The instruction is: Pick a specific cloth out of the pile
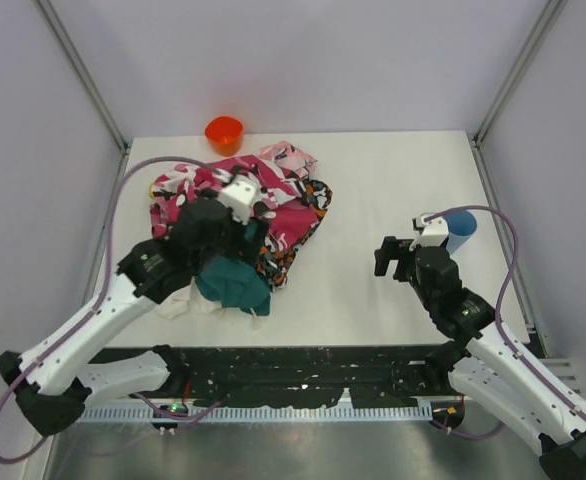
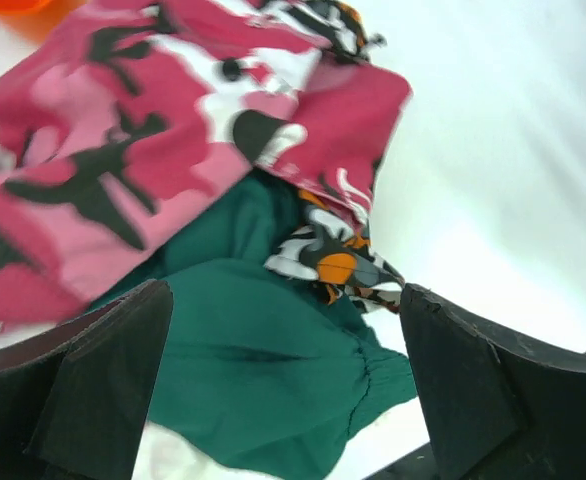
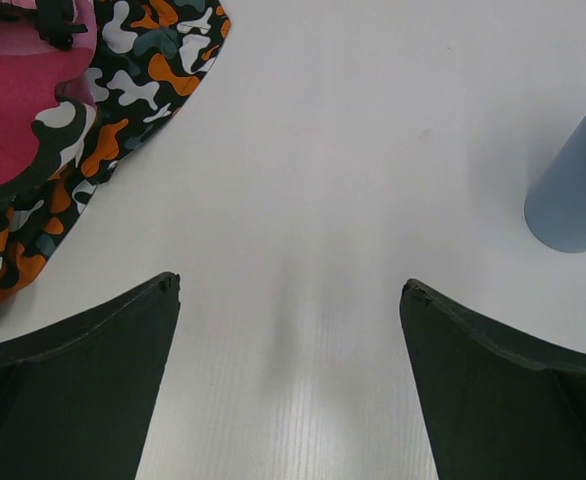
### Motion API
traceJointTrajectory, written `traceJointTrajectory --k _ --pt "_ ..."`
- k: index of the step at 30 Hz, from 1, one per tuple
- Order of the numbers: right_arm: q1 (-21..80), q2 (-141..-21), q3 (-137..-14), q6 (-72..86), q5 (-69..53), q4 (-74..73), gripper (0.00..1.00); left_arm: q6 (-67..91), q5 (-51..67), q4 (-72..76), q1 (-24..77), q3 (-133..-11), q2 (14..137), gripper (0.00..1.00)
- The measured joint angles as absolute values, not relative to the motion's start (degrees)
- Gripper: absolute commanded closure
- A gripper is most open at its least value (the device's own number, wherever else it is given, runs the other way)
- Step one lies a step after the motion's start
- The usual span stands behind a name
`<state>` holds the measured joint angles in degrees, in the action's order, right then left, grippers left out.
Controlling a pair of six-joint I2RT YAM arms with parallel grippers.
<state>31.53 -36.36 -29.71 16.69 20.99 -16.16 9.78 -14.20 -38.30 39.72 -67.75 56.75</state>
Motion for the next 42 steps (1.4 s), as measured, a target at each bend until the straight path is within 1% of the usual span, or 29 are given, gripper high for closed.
traceJointTrajectory --k 3,5,8,12,16,20,22,24,25,26,27,31,35,38,42 --pt "31.55 -36.36 -29.71 16.64 20.78 -16.16 0.05 1.43 -17.98 -38.20 49.17 -67.81 64.25 0.00" --pt "31.55 -36.36 -29.71 16.62 20.64 -16.16 0.05 -3.20 -22.98 -38.76 53.74 -68.93 73.45 0.00" --pt "31.53 -36.23 -29.71 16.58 20.47 -16.14 0.05 -6.72 -29.10 -40.71 55.40 -71.92 89.01 0.00" --pt "31.55 -35.73 -29.71 16.23 20.18 -16.08 0.05 -9.65 -34.89 -42.13 55.24 -74.17 103.90 0.00" --pt "31.53 -35.35 -29.71 15.62 19.97 -16.08 0.05 -10.26 -36.56 -44.01 54.13 -74.39 109.95 0.00" --pt "31.53 -34.96 -29.71 15.16 19.38 -16.08 0.05 -8.93 -35.90 -43.97 51.59 -74.24 110.43 0.01" --pt "31.53 -34.72 -29.71 15.07 19.16 -16.08 0.05 -7.42 -35.92 -44.34 49.95 -74.46 111.26 0.13" --pt "31.53 -34.57 -29.71 15.03 19.09 -16.08 0.05 -6.09 -36.16 -45.15 48.73 -75.48 112.97 0.41" --pt "31.53 -34.48 -29.71 15.00 19.07 -16.08 0.05 -5.30 -36.32 -45.69 48.38 -76.18 113.71 0.59" --pt "31.55 -34.37 -29.71 14.92 19.07 -16.08 0.05 -4.47 -36.32 -45.63 48.10 -76.62 114.37 0.92" --pt "31.53 -34.28 -29.71 14.90 19.11 -16.08 0.05 -3.75 -36.47 -45.63 47.86 -76.84 114.98 1.00" --pt "31.53 -33.43 -29.71 14.81 19.18 -16.08 0.05 -0.34 -38.48 -45.89 47.53 -77.12 115.77 1.00" --pt "31.53 -32.95 -29.69 14.70 19.20 -16.08 0.05 4.67 -42.54 -49.12 47.62 -80.77 114.59 1.00" --pt "31.53 -32.97 -29.67 14.68 19.22 -16.08 0.05 5.50 -45.32 -48.77 47.24 -83.48 109.08 1.00" --pt "31.53 -32.99 -29.61 14.70 19.25 -16.08 0.05 2.15 -47.22 -44.40 44.45 -86.43 96.97 1.00"
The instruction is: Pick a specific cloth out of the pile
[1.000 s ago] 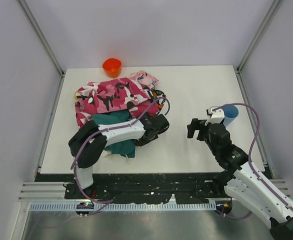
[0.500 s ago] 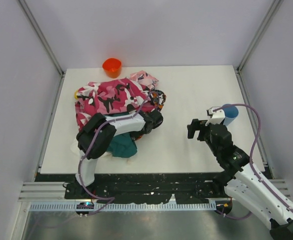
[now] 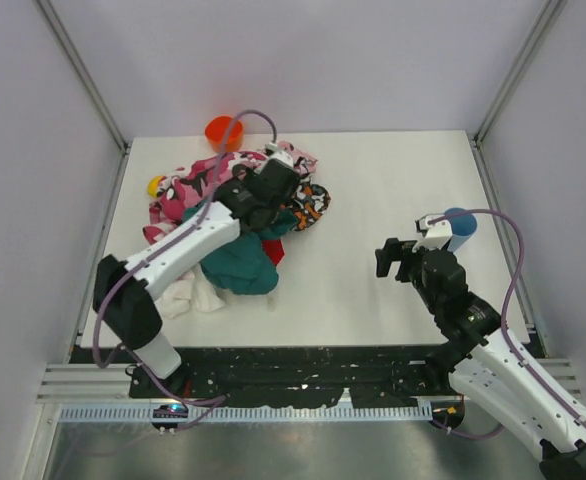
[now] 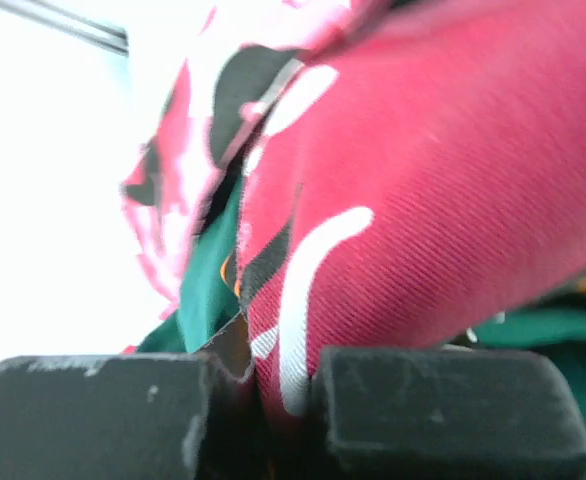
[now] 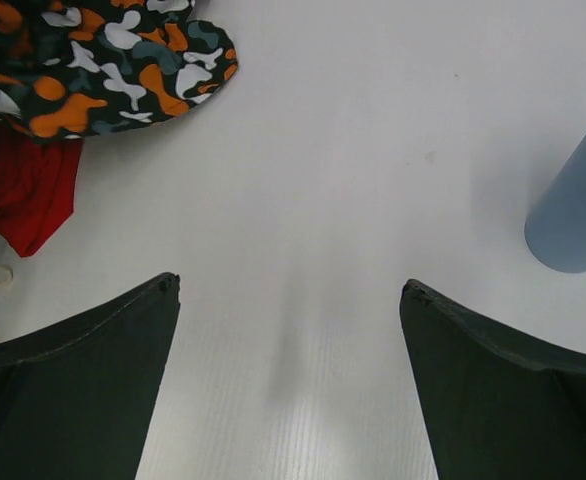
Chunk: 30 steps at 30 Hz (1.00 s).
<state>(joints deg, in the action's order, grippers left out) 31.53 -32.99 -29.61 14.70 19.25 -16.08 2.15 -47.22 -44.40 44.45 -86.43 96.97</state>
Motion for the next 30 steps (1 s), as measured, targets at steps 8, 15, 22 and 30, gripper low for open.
traceJointTrajectory --k 8,15,22,30 --pt "31.53 -35.16 -29.56 14.85 19.20 -14.81 0.05 -1.83 -46.35 -41.32 26.70 -90.11 87.26 1.00" --pt "31.83 -49.28 -29.61 19.86 7.35 -1.06 0.05 -0.21 -41.04 -41.74 20.67 -89.12 87.24 1.00" --pt "42.89 -76.49 -40.07 22.52 5.04 5.74 0.04 1.56 -38.09 -42.74 19.97 -89.12 87.35 1.00" --pt "51.31 -98.43 -53.25 24.67 11.46 14.22 0.00 3.64 -36.14 -42.94 18.98 -89.10 87.35 1.00"
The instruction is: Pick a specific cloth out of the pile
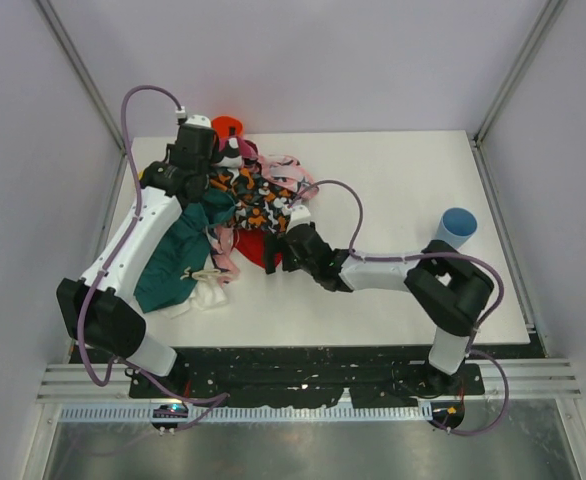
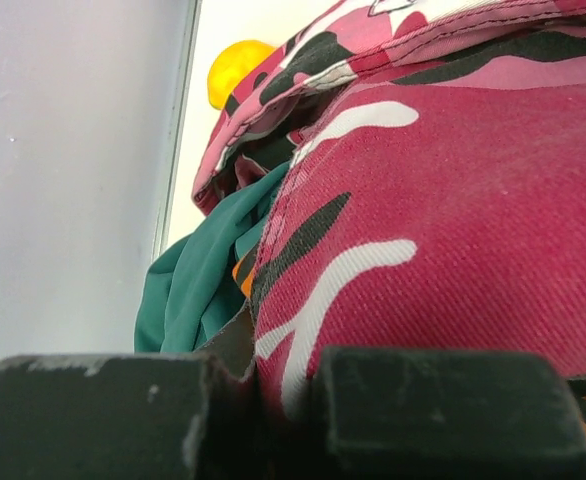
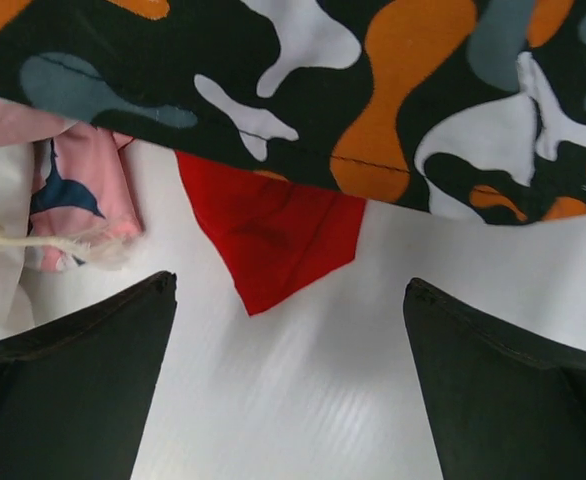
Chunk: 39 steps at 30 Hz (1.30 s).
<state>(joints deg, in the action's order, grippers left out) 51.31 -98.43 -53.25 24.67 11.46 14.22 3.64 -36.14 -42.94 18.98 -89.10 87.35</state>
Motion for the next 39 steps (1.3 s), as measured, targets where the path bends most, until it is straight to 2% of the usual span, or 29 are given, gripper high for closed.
traceJointTrajectory --k 8,10,11,12,13,15,20,25,28,33,39 --pt "53.87 -114.61 -62.89 28.51 18.57 19.73 0.11 6.02 -34.26 -43.11 18.68 -88.55 87.33 1.00" --pt "53.95 -118.15 -66.61 28.84 20.51 21.58 0.18 6.94 -33.34 -43.11 18.61 -88.27 87.24 1.00" --pt "54.02 -119.74 -68.53 28.91 21.04 22.04 0.36 7.27 -32.97 -43.16 18.61 -88.16 87.20 1.00" --pt "54.19 -120.86 -69.67 28.82 21.47 22.63 0.51 7.57 -32.75 -43.13 18.63 -88.09 87.20 1.00" --pt "54.41 -121.80 -70.48 28.51 21.91 23.22 0.73 7.86 -32.69 -43.13 18.63 -88.03 87.20 1.00" --pt "54.85 -122.58 -70.37 27.94 23.55 24.38 0.87 8.80 -32.69 -43.46 18.63 -88.03 87.20 1.00" --pt "57.78 -117.23 -61.54 25.78 26.06 28.56 0.94 10.83 -32.97 -44.64 18.63 -88.01 87.20 1.00" --pt "61.82 -96.92 -47.48 22.61 27.33 25.91 0.95 14.81 -33.28 -45.32 18.63 -85.76 87.20 1.00" --pt "62.63 -82.85 -45.39 20.27 27.40 20.93 0.95 18.94 -33.34 -44.82 18.76 -81.32 87.18 1.00" --pt "61.34 -70.13 -55.44 12.58 26.59 8.03 0.95 26.15 -33.39 -43.31 20.69 -71.09 87.15 1.00" --pt "56.88 -65.67 -75.72 5.72 21.85 -2.46 0.95 32.53 -35.79 -43.62 23.90 -66.65 89.76 1.00"
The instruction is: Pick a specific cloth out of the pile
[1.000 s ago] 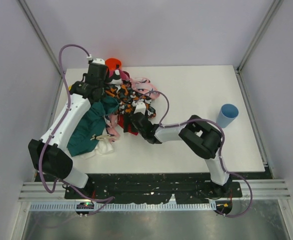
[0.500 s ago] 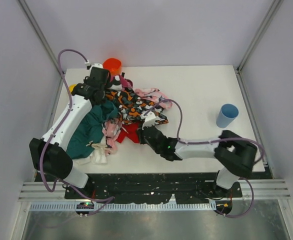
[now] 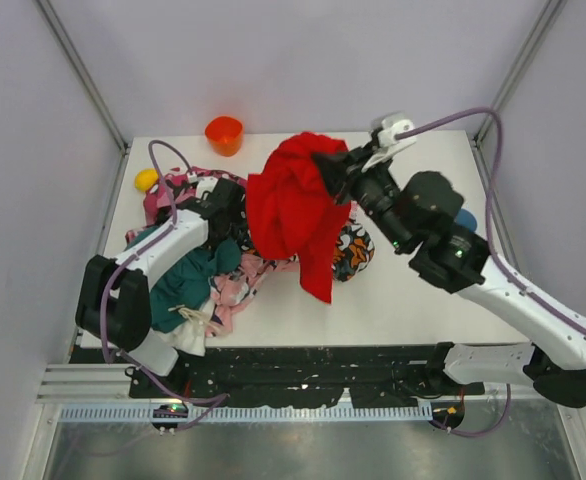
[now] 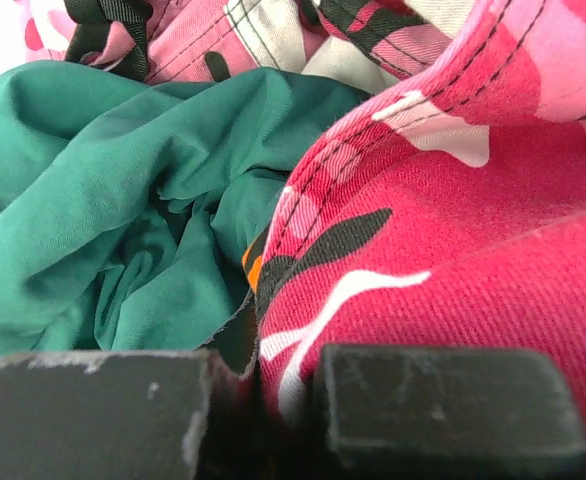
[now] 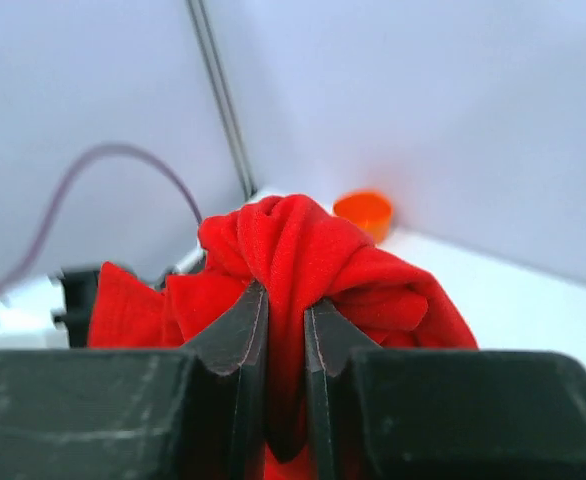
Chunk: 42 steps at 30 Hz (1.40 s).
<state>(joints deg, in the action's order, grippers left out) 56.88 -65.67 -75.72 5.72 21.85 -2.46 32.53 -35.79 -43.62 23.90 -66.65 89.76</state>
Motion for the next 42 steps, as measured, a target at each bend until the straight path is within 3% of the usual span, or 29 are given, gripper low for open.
traceJointTrajectory --k 6,7,9,11,12,21,28,30,31,32,33,34,35,42 --pt "51.68 -64.29 -89.54 2.17 19.29 -7.77 0.95 35.11 -38.22 -43.70 26.17 -65.73 90.78 0.99" --pt "50.43 -64.05 -90.15 1.67 19.20 -8.03 0.95 35.16 -38.39 -43.66 26.79 -65.39 90.45 0.92" --pt "46.72 -63.88 -90.72 1.06 18.81 -8.51 0.95 35.07 -38.26 -43.77 27.90 -64.73 89.12 0.53" --pt "41.71 -64.55 -90.74 1.02 18.37 -9.32 0.94 34.68 -37.78 -45.10 29.30 -64.62 86.74 0.03" --pt "38.92 -65.32 -90.76 1.19 17.78 -9.78 0.94 35.27 -37.78 -46.37 30.09 -64.64 84.47 0.00" --pt "18.26 -80.47 -90.80 3.84 11.44 -11.09 0.95 32.71 -34.26 -46.81 38.35 -66.98 59.40 0.00" --pt "8.56 -94.35 -90.39 6.07 8.82 -8.08 0.94 32.27 -30.28 -41.39 38.35 -56.45 43.38 0.00" --pt "6.87 -97.27 -89.69 6.24 9.43 -7.33 0.79 32.53 -30.35 -40.23 38.35 -52.47 40.12 0.00" --pt "6.15 -98.41 -89.06 6.22 10.02 -7.07 0.52 32.60 -30.37 -40.01 38.35 -50.87 38.98 0.00" --pt "5.65 -99.07 -88.40 6.31 10.55 -6.90 0.37 32.67 -30.39 -40.03 38.35 -49.80 38.17 0.00" --pt "5.10 -99.63 -87.53 6.68 11.03 -6.87 0.11 32.77 -30.44 -40.03 38.35 -49.06 37.47 0.00" --pt "4.58 -99.90 -86.52 6.44 11.03 -6.98 0.01 32.86 -30.63 -40.10 38.35 -48.66 36.91 0.00" --pt "4.27 -99.94 -86.06 7.05 10.87 -7.33 0.05 33.04 -30.98 -40.07 38.35 -48.51 36.53 0.00" --pt "3.90 -92.18 -83.42 9.30 8.78 -10.79 0.05 36.47 -33.56 -41.41 38.35 -48.51 34.35 0.00"
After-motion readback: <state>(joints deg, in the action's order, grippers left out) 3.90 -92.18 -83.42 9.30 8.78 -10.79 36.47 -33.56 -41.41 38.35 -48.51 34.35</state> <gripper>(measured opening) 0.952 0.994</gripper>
